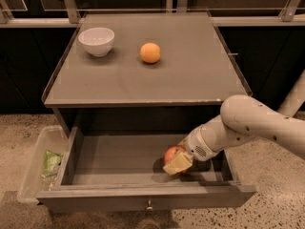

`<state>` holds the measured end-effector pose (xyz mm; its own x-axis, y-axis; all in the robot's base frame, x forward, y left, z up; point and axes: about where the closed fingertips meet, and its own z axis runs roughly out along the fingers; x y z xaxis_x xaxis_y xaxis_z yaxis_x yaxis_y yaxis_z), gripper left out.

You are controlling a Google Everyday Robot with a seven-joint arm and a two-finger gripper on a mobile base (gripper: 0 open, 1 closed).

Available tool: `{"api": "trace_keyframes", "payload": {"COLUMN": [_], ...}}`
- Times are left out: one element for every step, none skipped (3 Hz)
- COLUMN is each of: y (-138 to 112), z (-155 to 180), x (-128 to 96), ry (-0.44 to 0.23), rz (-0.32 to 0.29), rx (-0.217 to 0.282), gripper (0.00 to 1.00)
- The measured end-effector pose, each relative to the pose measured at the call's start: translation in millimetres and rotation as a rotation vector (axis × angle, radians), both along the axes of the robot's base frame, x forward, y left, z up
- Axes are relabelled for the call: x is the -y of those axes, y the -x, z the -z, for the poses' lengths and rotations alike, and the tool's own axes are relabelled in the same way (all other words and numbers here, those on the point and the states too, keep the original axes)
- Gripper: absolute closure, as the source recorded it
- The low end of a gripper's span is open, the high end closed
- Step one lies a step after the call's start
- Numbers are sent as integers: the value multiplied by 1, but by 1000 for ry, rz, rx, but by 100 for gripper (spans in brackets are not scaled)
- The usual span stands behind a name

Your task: Place apple into top drawer

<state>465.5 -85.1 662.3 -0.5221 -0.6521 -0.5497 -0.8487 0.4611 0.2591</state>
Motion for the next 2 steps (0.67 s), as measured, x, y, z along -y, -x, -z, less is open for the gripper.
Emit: {"api": "trace_keyframes", "payload": {"y": [2, 2], "z": [17, 30], "x": [0, -2], "ry": [28, 45], "rz": [8, -12], "rx": [-21, -58], "gripper": [100, 82]}}
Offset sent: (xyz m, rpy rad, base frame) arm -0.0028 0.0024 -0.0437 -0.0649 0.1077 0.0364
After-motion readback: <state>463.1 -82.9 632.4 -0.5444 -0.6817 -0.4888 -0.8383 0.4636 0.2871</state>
